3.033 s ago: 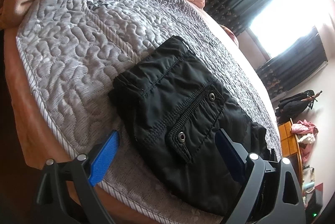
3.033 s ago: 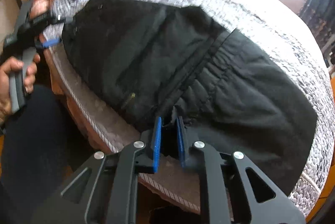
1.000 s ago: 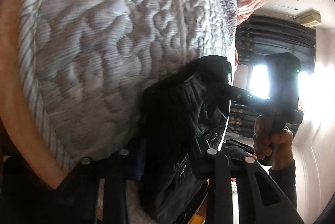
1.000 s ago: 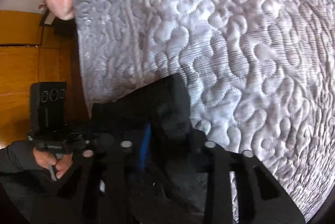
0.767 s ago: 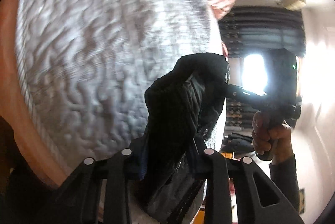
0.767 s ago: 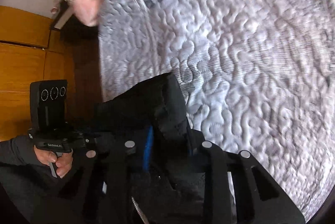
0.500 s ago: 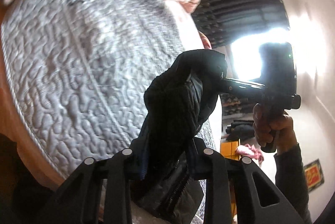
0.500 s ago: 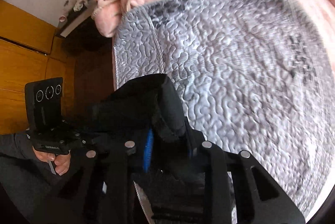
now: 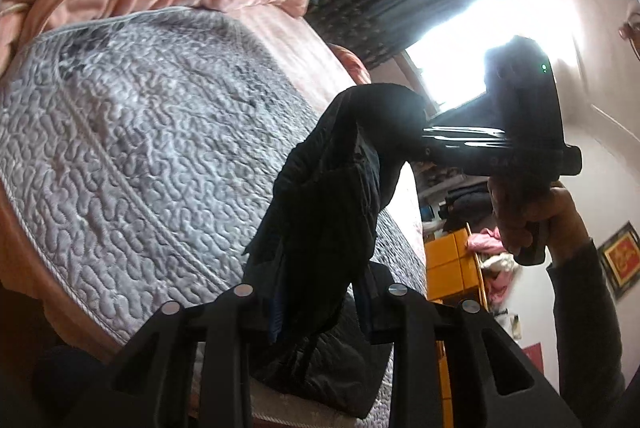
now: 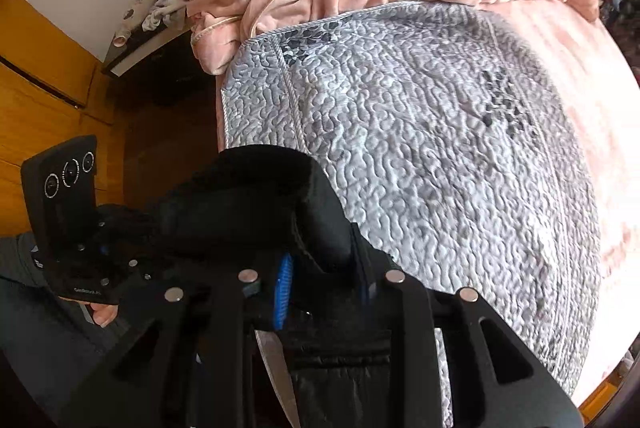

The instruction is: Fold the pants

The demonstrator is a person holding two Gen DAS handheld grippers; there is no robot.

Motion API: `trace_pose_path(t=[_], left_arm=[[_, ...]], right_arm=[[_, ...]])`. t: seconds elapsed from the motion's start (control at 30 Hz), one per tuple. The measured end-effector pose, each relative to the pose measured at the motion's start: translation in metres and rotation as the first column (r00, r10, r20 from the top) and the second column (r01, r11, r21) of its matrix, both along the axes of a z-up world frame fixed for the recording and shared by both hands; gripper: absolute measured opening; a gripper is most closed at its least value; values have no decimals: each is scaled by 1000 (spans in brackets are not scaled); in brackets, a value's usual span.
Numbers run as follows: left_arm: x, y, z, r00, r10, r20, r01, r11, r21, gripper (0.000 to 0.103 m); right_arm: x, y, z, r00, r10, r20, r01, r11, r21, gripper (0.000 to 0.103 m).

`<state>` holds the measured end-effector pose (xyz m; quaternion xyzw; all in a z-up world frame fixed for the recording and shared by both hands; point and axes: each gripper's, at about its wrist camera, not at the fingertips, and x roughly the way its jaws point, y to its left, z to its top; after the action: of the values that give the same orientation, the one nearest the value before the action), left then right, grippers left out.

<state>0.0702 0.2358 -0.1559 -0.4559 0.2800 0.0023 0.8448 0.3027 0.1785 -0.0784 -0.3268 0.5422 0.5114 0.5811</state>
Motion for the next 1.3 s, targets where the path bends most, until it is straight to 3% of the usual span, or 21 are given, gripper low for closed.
trace_pose_path(t=[0.43, 1.3], left_arm=[[1, -59, 43, 994, -103, 47, 98, 989, 111, 28], [9, -121, 69, 973, -225, 46, 210, 952, 223, 28]], right_arm=[[-17, -78, 43, 996, -76, 55, 72, 995, 66, 25], [-31, -165, 64, 978, -180, 103, 165, 976, 143, 25]])
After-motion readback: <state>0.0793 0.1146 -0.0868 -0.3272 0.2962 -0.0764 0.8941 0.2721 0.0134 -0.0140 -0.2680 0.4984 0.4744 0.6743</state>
